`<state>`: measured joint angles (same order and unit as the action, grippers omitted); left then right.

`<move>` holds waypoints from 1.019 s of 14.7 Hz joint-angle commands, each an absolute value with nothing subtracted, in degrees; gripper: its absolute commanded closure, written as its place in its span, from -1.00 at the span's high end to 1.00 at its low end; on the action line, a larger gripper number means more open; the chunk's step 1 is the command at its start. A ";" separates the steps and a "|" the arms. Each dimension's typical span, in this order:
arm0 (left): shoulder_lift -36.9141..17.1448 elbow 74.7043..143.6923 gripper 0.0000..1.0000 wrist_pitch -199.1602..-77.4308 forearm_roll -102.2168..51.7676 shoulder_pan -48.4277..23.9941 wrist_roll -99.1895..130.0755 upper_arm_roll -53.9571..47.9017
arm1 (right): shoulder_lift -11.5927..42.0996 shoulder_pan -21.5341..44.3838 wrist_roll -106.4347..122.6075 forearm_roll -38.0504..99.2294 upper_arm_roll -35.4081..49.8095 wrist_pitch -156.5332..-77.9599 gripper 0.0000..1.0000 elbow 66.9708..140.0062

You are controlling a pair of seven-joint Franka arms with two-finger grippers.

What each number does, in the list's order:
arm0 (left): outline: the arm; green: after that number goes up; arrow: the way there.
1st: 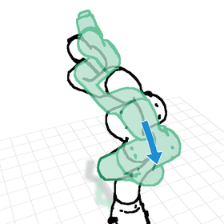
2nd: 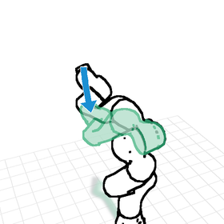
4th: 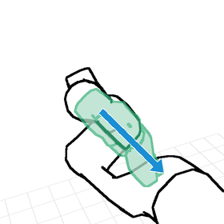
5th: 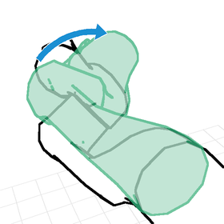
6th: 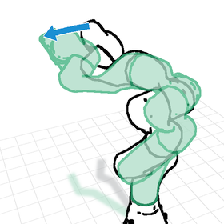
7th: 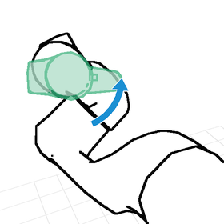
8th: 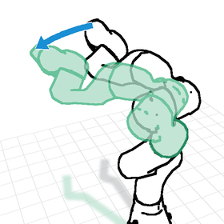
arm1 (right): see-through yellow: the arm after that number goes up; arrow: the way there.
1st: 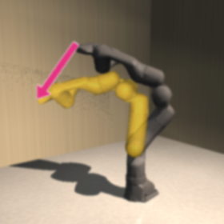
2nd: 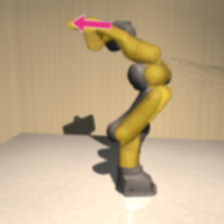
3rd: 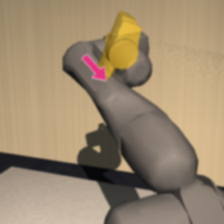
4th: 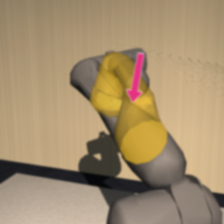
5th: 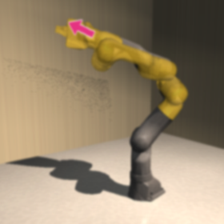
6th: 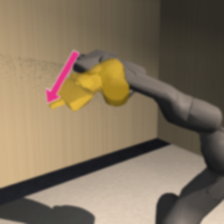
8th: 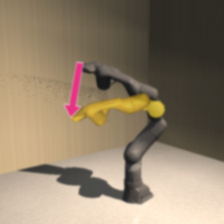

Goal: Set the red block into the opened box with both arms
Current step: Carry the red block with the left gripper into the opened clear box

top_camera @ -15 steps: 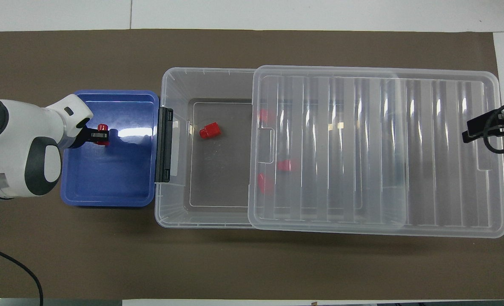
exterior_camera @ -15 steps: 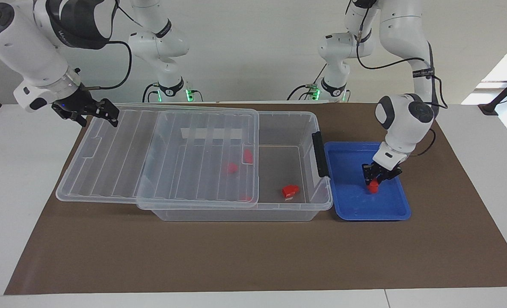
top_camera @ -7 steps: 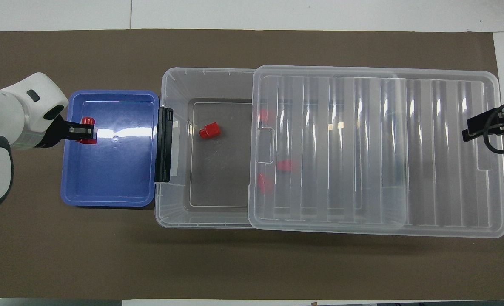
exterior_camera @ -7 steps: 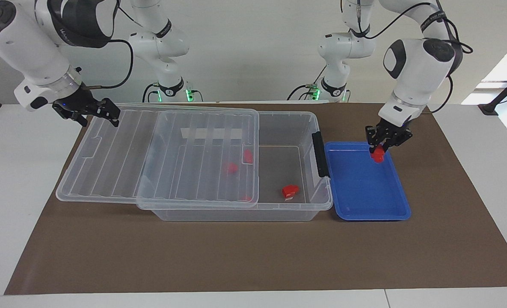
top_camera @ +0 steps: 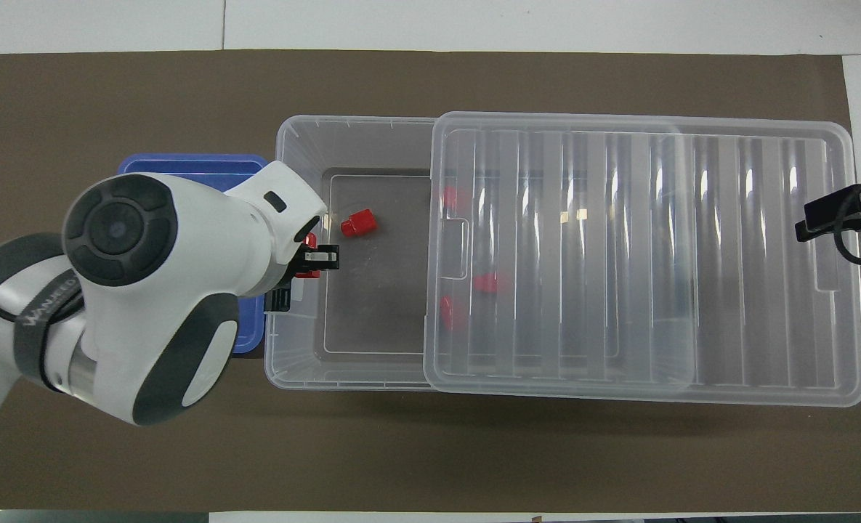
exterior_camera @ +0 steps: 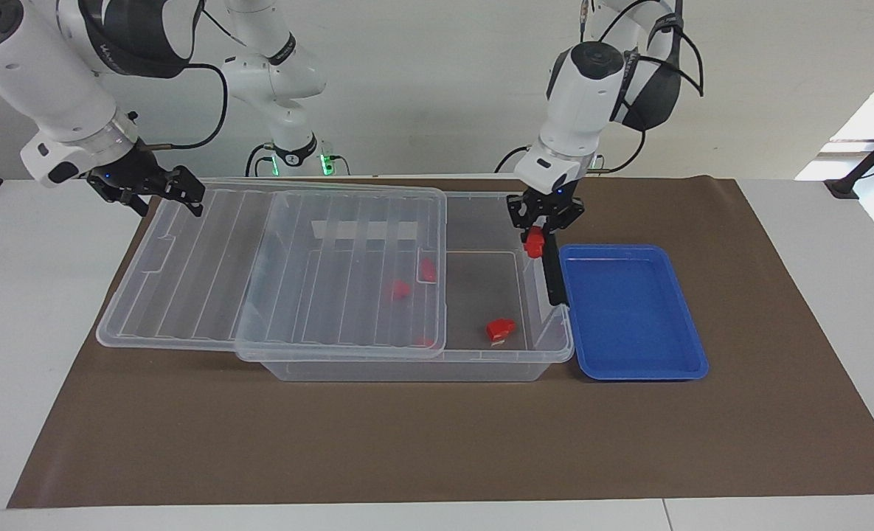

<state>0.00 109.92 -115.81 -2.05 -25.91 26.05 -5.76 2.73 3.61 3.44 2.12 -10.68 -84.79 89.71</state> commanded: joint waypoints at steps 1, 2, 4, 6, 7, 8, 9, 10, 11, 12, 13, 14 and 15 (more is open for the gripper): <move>-4.03 109.51 -1.00 -119.09 -2.46 -28.91 29.70 -4.66 | 1.41 4.13 2.81 1.32 -10.72 -85.16 1.00 90.44; -5.26 109.51 -1.00 -119.61 -2.46 -29.44 29.79 -4.75 | 1.41 4.13 2.81 1.32 -10.90 -86.73 1.00 90.44; -6.68 111.08 -1.00 -122.59 -2.55 -29.71 29.88 -4.75 | 1.49 4.04 2.81 1.41 -11.07 -87.01 1.00 90.44; -6.68 114.85 -1.00 -127.15 -2.55 -30.14 29.97 -4.83 | 1.41 4.13 2.81 1.32 -11.07 -86.84 1.00 90.53; -6.85 115.83 -1.00 -129.18 -2.55 -30.76 30.32 -4.83 | 1.41 4.04 2.81 1.41 -11.07 -86.84 1.00 90.53; -8.16 116.27 -1.00 -130.85 -2.55 -30.94 31.37 -4.92 | 1.41 4.04 2.81 1.41 -11.16 -86.84 1.00 90.53; -9.39 116.37 -1.00 -132.26 -2.55 -31.02 32.07 -4.92 | 1.41 4.04 2.81 1.41 -11.16 -86.84 1.00 90.53; -10.36 116.72 -1.00 -133.49 -2.55 -31.63 32.08 -4.83 | 1.41 4.04 2.81 1.41 -11.16 -86.84 1.00 90.53; -11.24 117.15 -1.00 -134.11 -2.55 -31.73 32.08 -4.83 | 1.41 4.04 2.81 1.41 -11.16 -86.75 1.00 90.53; -11.42 118.46 -1.00 -134.73 -2.55 -31.82 32.17 -4.83 | 1.41 4.04 2.81 1.41 -11.16 -86.66 1.00 90.53; -11.08 119.78 -1.00 -135.00 -2.55 -31.73 32.25 -4.92 | 1.41 4.04 2.81 1.41 -11.16 -86.66 1.00 90.53; -10.99 119.88 -1.00 -134.91 -2.55 -31.64 32.43 -4.92 | 1.41 4.04 2.81 1.41 -11.16 -86.57 1.00 90.53; -10.99 119.88 -0.20 -134.65 -2.55 -31.38 32.34 -4.92 | 1.41 4.04 2.90 1.41 -11.16 -86.57 1.00 90.53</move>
<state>-12.04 118.34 -133.52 -2.05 -30.90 31.74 -5.68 2.12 3.76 3.44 2.12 -10.96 -86.05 89.75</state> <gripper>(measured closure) 0.656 0.000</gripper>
